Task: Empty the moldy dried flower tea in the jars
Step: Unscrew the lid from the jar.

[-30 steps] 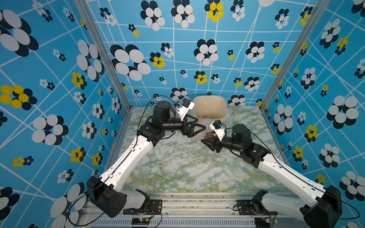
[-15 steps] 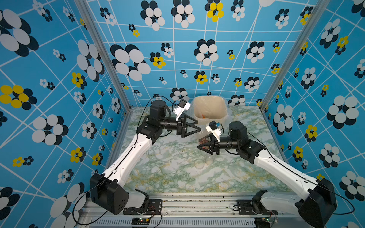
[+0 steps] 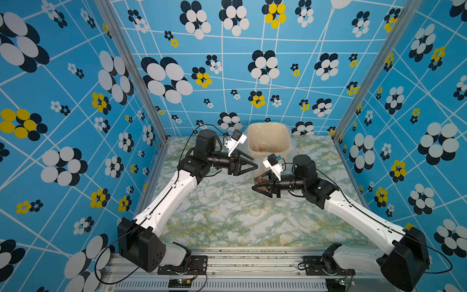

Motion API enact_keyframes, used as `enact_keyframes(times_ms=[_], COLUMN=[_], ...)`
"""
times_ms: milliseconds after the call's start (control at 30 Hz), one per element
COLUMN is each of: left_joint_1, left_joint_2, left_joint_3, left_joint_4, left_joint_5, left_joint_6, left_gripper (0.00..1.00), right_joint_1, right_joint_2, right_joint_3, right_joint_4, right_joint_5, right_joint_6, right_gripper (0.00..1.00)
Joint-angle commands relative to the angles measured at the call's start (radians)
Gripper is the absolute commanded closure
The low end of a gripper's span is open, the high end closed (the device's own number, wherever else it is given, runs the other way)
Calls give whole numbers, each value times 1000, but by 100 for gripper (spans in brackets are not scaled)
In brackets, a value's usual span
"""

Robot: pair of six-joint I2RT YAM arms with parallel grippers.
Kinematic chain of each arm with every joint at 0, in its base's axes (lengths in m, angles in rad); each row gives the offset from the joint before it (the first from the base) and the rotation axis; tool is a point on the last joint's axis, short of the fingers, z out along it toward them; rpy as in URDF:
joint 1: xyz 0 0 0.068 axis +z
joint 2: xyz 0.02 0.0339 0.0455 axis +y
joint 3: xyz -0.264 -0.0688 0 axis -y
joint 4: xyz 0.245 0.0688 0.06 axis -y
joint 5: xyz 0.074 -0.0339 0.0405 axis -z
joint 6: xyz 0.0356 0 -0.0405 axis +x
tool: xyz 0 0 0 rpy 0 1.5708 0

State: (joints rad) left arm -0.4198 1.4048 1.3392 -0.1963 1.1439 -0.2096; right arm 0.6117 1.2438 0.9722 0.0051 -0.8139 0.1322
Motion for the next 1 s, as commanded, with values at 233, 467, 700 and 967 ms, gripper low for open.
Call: enact_keyframes(times_ms=[233, 467, 700, 967], left_joint_1=[-22, -138, -257, -268], left_joint_2=[11, -15, -41, -28], left_joint_3=[28, 52, 55, 63], left_joint_4=[-6, -104, -152, -134], left_joint_5=[-130, -573, -964, -886], left_joint_6=[-22, -61, -172, -120], left_gripper=[60, 66, 67, 51], right_joint_1=[-1, 26, 126, 138], right_joint_2=[-2, -15, -16, -39], right_joint_3=[46, 37, -36, -67], right_joint_4=[-22, -20, 119, 162], right_joint_5=[84, 503, 948, 845], right_joint_6=[-29, -38, -39, -55], right_gripper=[100, 100, 100, 100])
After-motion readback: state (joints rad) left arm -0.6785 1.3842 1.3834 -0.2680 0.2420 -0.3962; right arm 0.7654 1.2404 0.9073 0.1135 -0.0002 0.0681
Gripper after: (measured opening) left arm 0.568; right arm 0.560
